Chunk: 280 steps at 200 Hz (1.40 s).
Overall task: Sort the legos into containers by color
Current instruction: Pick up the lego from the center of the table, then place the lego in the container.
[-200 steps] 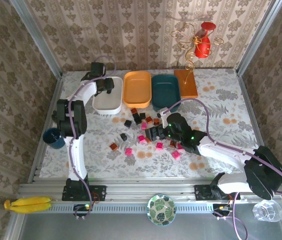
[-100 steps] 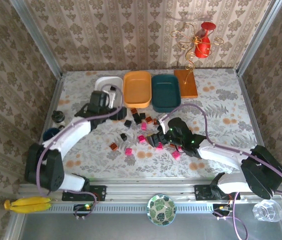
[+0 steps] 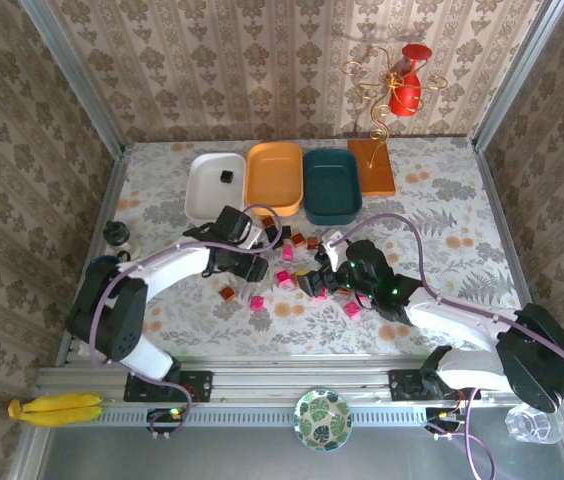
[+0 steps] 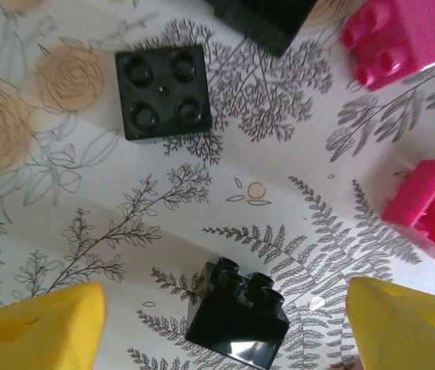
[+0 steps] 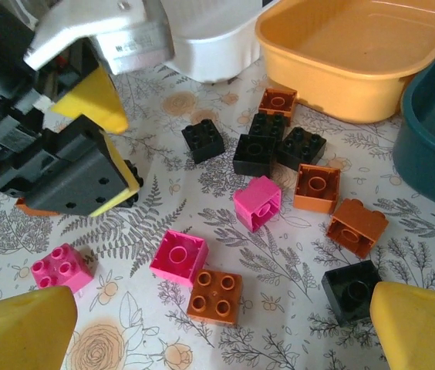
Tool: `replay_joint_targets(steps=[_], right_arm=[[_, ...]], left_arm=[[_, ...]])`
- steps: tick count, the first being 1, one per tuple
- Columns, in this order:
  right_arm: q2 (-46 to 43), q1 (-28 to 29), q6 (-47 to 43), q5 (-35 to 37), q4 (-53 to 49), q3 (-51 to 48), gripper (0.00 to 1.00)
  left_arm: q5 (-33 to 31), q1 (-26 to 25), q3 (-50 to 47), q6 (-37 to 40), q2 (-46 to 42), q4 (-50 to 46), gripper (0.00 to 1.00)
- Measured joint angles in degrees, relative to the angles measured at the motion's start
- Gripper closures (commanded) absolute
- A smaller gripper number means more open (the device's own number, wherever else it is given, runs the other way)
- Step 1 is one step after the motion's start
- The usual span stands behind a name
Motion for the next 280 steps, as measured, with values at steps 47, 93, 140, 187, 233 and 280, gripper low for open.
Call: replay_joint_targets(steps=[47,93,140,187,233,280], right_arm=[[-1.0,0.0,0.0,1.3,0.0,-0.2,0.01],[-1.1,-0.2,0.0,2.1,0.0,-0.2,0.01],[-1.1,-0.3,0.0,2.8,0.0,-0.2,0.00],[-1.1,-0.3,0.1,3.0,-0.1,-0.2,0.00],[-1.1,-0.3,0.2,2.5,-0.1,-0.2,0.01],[-1.1,-0.3,0.7,-0.7,1.8,-0.7,0.01]], left_arm=[[1.5,0.0,2.8,-0.4,5.0,-3.0,0.29],[3.2,-0.1,4.7,-0.5,8.0,-4.8,0.39],[2.8,-0.3,5.5,-1.3,9.0,-6.9,0.51],[1.1,0.0,5.6,-2.4,8.5,-7.2,0.59],[0.5,7.6,8.4,-4.2,2.2,-3.7,0.59],[0.2,18.9,20.0,-5.8,6.7,2.8,0.58]])
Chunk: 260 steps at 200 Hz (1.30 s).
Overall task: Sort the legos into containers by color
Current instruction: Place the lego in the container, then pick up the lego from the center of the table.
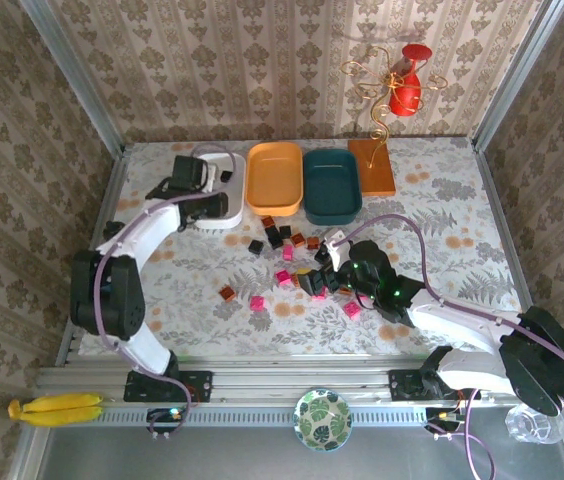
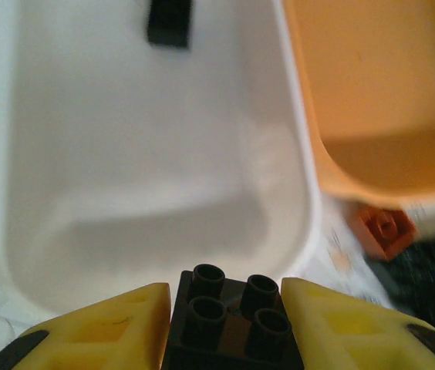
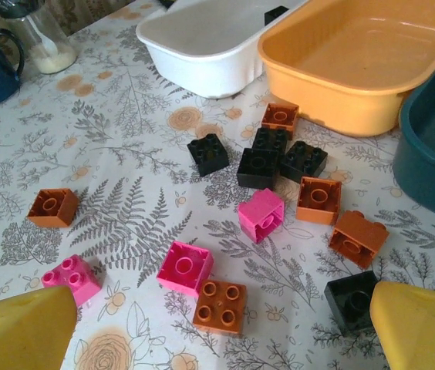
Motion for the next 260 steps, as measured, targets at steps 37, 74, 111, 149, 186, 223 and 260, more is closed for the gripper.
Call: replay_joint_targets(steps=[37,74,111,149,186,223,260], right_arm=[[0.2,0.0,1.0,0.0,0.1,0.0,0.01],[0.3,0.0,1.5,0.0,0.1,0.0,0.01],[0.4,0.0,1.4,0.2,0.1,0.0,0.01],[1.3,0.0,1.4,0.9,-0.2,0.0,0.01],[1.4,0.0,1.4,2.1,-0.3,0.0,0.01],[1.4,0.0,1.4,2.7,-0.3,0.0,0.01],[1.4,0.0,1.4,3.8,-0.5,0.0,0.01]], left_arm=[[0.4,3.3,13.9,-0.1,15.1,0.8,0.54],[-0.2,3.7,25.3,-0.4,27.3,-2.4,0.42],[-0.4,2.8,20.1,-1.1,21.7,-1.3,0.36],[1.0,-1.8,-2.1,-2.5,-1.6,5.0,0.31],[2.8,-9.0,-18.8,-2.6,-14.0,9.6,0.30],[2.3,-13.7,-22.4,-2.5,-8.7,9.5,0.30],[2.4,-15.6,-19.5,-2.0,1.1,10.5,0.34]])
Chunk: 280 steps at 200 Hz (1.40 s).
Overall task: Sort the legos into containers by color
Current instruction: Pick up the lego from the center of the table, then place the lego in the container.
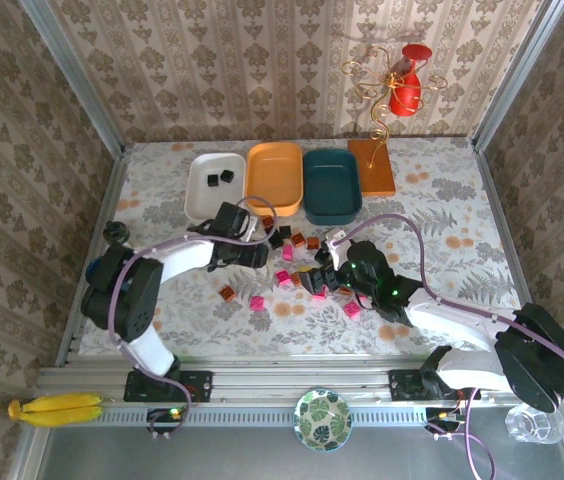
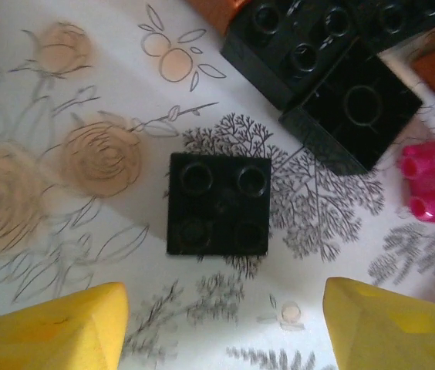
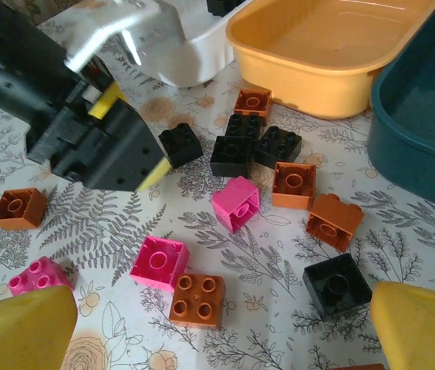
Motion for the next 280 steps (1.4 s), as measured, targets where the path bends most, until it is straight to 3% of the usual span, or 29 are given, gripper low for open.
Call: replay_joint_targets(steps=[77,108,145,180,203,234,262,280], right_arm=[[-0.9,0.0,0.0,0.7,-0.2,0.0,0.01],[-0.8,0.0,0.0,0.9,-0.2,0.0,0.01],[-0.8,0.0,0.0,0.8,-0.2,0.0,0.01],[-0.1,0.0,0.0,0.8,-0.2,0.0,0.01],[0.0,0.0,0.1,0.7,-0.2,0.0,0.01],[0.0,0.0,0.2,0.5,-0.2,0.0,0.01],[0.0,0.0,0.5,0.3,-0.2,0.0,0.01],[0.0,0.0,0.7,0.4,-0.2,0.0,0.01]], left_arm=[[-4.7,-0.7,7.0,1.6,6.7,-3.0,0.66],[-4.9,-1.1,6.7,1.6,6.2,-1.4,0.70],[-4.9,0.4,2.8,0.7,-2.6,1.4,0.69],[-5.2,8.7,4.7,-1.1,-8.4,4.5,0.68],[-5.5,13.7,9.9,-1.8,-4.0,4.6,0.67],[-5.0,17.9,19.2,-2.4,6.9,3.9,0.59],[-4.7,19.4,27.3,-3.0,15.1,1.6,0.46],[-4.5,19.2,28.0,-3.2,15.2,0.4,0.39]])
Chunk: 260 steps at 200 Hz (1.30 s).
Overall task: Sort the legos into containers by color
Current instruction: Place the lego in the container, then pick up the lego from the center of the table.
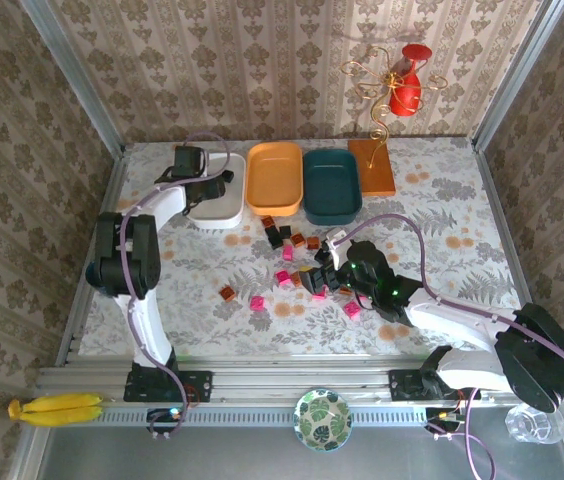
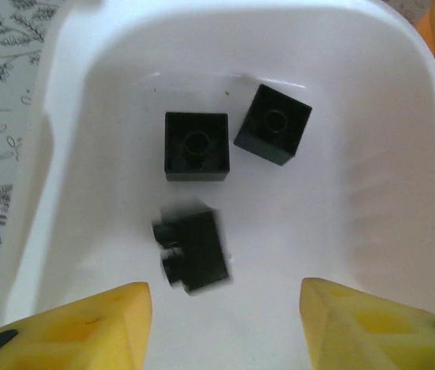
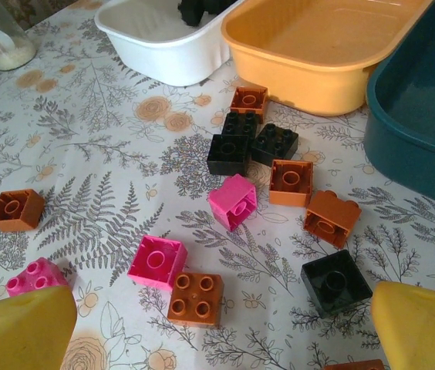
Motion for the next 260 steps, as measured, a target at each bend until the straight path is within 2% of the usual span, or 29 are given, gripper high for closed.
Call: replay_joint_targets(steps=[16,29,66,99,133,164,211,260], right_arm=[[0.5,0.0,0.2,0.3,0.0,0.1,0.01],[1.6,0.0,0.6,0.9,-0.5,0.6,0.01],[4.4,0.0,1.0,2.8,-1.5,1.8,0.01],[4.2,-0.1,1.2,5.9,-2.1,1.8,0.00],[0.8,-2.2,1.8,8.6,-2.3,0.8,0.00],[-3.0,-5.5,3.3,9.6,-2.3,-1.2,0.00],[-6.6,-8.0,4.9,9.9,-2.5,-3.3,0.00],[-6.7,-8.7,5.8,9.9,-2.5,-3.3,0.00]], left_arm=[[0.0,-0.9,-3.6,-0.2,-3.4,0.8,0.32],[0.1,-2.2,-9.6,-0.3,-9.5,1.2,0.27],[2.4,-9.6,-25.9,-0.6,-28.7,2.4,0.28],[4.4,-19.1,-34.9,-2.0,-35.1,1.6,0.29],[7.9,-28.3,-39.9,0.9,-35.8,0.9,0.26],[8.1,-31.4,-38.4,5.2,-30.6,0.7,0.26],[3.5,-36.0,-31.8,10.4,-19.0,-1.5,0.27],[1.7,-36.1,-30.4,12.2,-16.1,-1.8,0.44]])
